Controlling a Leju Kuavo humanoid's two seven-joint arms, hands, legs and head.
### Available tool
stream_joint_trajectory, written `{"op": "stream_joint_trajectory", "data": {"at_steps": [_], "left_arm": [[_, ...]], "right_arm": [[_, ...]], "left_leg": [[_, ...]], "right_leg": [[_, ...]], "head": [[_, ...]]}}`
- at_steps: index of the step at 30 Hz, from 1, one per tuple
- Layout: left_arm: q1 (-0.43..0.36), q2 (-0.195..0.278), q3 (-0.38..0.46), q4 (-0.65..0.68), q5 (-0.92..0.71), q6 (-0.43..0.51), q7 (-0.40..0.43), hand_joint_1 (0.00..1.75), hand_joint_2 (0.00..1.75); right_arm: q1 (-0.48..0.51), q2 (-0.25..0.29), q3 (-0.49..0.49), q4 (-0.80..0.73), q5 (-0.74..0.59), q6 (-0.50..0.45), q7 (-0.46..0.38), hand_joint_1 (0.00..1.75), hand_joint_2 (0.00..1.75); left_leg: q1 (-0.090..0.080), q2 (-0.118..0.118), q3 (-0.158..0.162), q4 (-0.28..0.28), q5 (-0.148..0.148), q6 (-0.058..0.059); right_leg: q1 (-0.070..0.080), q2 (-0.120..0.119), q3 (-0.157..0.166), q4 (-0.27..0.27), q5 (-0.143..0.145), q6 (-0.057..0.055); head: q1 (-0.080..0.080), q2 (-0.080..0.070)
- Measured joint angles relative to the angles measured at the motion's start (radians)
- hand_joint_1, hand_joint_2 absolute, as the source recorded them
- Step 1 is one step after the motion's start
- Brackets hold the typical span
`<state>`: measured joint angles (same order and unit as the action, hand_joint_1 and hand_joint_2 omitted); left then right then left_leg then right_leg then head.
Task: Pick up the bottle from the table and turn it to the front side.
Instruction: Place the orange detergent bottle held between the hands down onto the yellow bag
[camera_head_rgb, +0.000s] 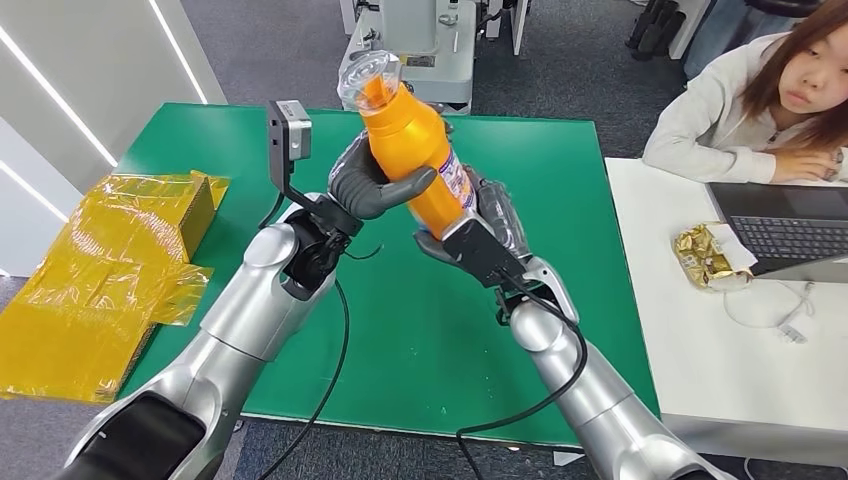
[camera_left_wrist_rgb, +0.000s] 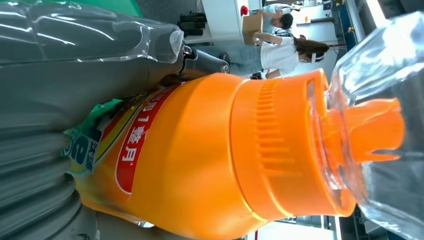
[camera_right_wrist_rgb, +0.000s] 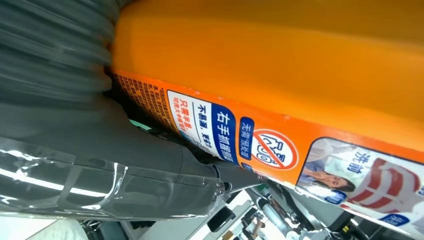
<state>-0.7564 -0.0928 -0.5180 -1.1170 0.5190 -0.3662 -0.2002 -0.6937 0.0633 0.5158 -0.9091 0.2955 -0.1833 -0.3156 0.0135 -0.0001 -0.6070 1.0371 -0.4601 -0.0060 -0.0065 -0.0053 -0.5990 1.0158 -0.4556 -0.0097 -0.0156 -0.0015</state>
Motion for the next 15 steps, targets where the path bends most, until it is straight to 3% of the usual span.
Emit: {"op": "stream_joint_trajectory", "data": {"at_steps": [5, 8, 12, 15], "left_arm": [[0.000, -0.005, 0.018, 0.014, 0.004, 0.014, -0.006, 1.73, 1.75], [0.003, -0.007, 0.025, 0.019, 0.006, 0.018, -0.008, 1.75, 1.75], [0.010, -0.008, 0.030, 0.019, -0.008, 0.024, -0.011, 1.75, 1.75], [0.013, -0.007, 0.037, 0.019, -0.047, 0.046, -0.023, 1.75, 1.75]], "right_arm": [[0.006, 0.007, 0.000, -0.001, 0.007, 0.008, 0.005, 1.70, 1.75], [0.010, 0.010, 0.000, -0.001, 0.007, 0.010, 0.004, 1.69, 1.75], [0.024, 0.011, -0.001, -0.007, 0.000, 0.012, 0.000, 0.00, 1.75], [0.053, 0.008, -0.001, -0.032, -0.018, 0.018, -0.010, 0.00, 1.75]], "left_leg": [[0.000, 0.000, 0.000, 0.000, 0.000, 0.000], [0.000, 0.000, 0.000, 0.000, 0.000, 0.000], [0.000, 0.000, 0.000, 0.000, 0.000, 0.000], [0.000, 0.000, 0.000, 0.000, 0.000, 0.000]], "right_leg": [[0.000, 0.000, 0.000, 0.000, 0.000, 0.000], [0.000, 0.000, 0.000, 0.000, 0.000, 0.000], [0.000, 0.000, 0.000, 0.000, 0.000, 0.000], [0.000, 0.000, 0.000, 0.000, 0.000, 0.000]], "head": [[0.000, 0.000], [0.000, 0.000], [0.000, 0.000], [0.000, 0.000]]}}
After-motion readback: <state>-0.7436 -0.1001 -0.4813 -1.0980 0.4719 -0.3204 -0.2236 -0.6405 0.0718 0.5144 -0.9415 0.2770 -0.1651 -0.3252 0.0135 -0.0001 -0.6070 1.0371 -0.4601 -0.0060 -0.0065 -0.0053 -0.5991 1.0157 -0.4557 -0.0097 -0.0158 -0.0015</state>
